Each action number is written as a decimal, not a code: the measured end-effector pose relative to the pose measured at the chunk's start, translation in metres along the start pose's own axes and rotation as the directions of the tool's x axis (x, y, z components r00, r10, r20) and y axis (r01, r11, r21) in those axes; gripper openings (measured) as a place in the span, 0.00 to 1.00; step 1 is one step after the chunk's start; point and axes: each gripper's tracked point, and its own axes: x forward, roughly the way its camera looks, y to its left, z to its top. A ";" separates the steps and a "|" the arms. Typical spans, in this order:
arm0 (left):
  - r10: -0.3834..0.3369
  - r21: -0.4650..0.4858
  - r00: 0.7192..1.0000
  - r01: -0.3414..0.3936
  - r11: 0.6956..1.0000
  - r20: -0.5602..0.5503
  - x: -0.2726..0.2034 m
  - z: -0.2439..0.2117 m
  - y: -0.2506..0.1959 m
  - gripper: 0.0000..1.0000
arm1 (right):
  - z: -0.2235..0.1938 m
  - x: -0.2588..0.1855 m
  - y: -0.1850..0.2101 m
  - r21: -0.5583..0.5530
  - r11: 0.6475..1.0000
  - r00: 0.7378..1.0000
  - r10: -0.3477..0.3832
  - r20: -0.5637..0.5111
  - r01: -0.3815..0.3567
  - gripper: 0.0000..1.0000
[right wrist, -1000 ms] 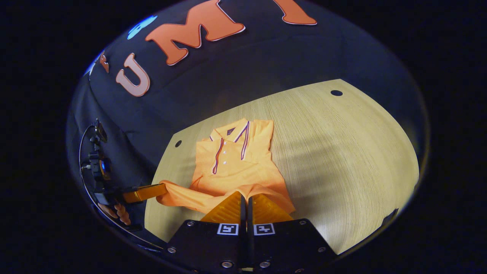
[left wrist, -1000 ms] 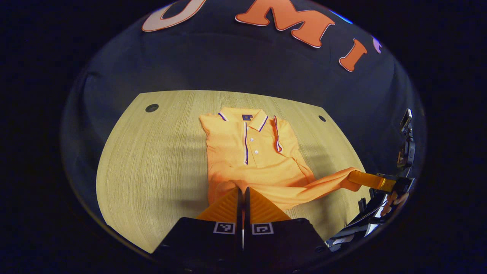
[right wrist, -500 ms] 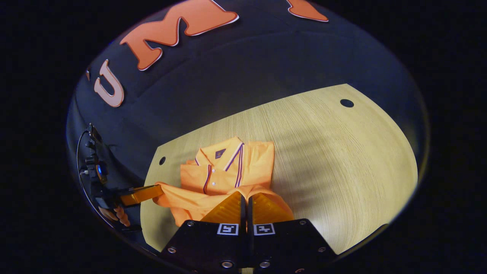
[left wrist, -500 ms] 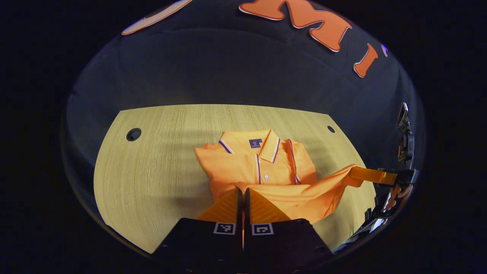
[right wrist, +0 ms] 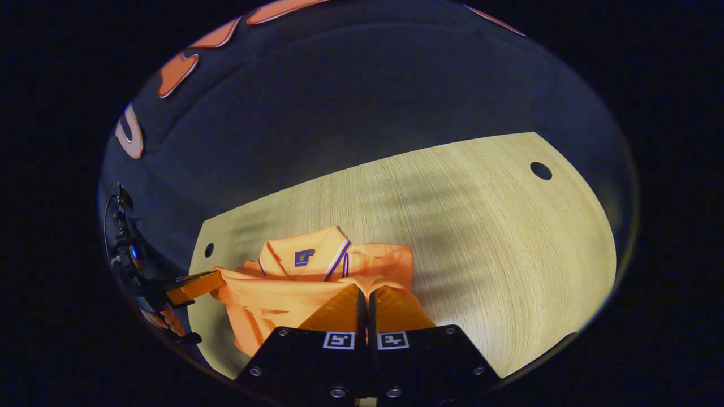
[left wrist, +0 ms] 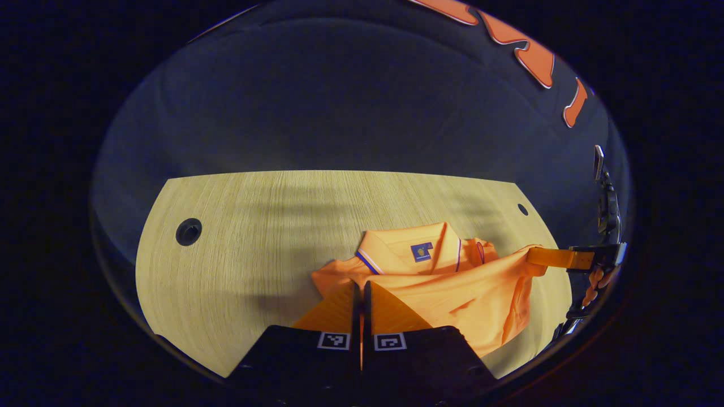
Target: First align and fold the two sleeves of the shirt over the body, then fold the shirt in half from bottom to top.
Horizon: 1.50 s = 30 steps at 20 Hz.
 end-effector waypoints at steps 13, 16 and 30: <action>0.115 -0.062 0.990 -0.110 0.992 0.085 -0.081 -0.008 -0.014 0.99 | -0.014 -0.070 0.026 0.051 0.991 0.983 0.113 0.145 -0.121 0.99; 0.135 -0.063 0.980 -0.127 0.990 0.146 -0.129 -0.015 -0.036 0.99 | -0.020 -0.111 0.026 -0.030 0.992 0.969 0.124 0.214 -0.121 0.99; 0.190 -0.024 0.848 -0.205 0.978 0.496 -0.316 -0.080 -0.151 0.98 | -0.015 -0.237 0.048 -0.339 0.941 0.820 0.179 0.544 0.020 0.99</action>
